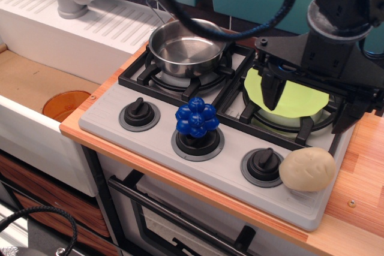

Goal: Put potato on plate and blueberry in pot or pan on stove

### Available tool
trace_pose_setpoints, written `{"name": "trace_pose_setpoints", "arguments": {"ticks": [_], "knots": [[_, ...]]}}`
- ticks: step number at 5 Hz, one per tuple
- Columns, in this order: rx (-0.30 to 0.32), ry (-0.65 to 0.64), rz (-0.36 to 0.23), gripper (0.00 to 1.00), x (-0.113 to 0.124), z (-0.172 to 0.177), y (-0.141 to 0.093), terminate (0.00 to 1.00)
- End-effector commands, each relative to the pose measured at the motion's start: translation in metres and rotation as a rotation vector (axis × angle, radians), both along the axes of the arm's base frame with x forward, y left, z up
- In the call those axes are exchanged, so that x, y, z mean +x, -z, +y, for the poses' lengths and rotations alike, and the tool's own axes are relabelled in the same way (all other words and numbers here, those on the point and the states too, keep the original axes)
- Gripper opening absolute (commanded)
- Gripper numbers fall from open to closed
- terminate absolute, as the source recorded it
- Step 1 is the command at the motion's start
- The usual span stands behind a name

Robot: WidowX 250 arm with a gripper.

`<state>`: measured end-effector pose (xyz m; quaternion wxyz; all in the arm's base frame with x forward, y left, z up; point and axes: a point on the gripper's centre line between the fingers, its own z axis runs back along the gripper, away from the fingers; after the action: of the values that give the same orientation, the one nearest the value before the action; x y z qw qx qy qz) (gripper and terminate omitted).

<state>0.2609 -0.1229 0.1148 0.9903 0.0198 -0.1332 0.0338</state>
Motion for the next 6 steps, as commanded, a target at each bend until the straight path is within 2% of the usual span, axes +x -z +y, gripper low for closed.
{"name": "trace_pose_setpoints", "arguments": {"ticks": [1,4,6], "knots": [[0.0,0.0,0.0,1.0,0.0,0.0,0.0,0.0],[-0.017,-0.021,-0.102,1.0,0.005,-0.016,0.049,0.0],[-0.013,-0.029,-0.134,1.0,0.006,-0.025,0.066,0.0]]}}
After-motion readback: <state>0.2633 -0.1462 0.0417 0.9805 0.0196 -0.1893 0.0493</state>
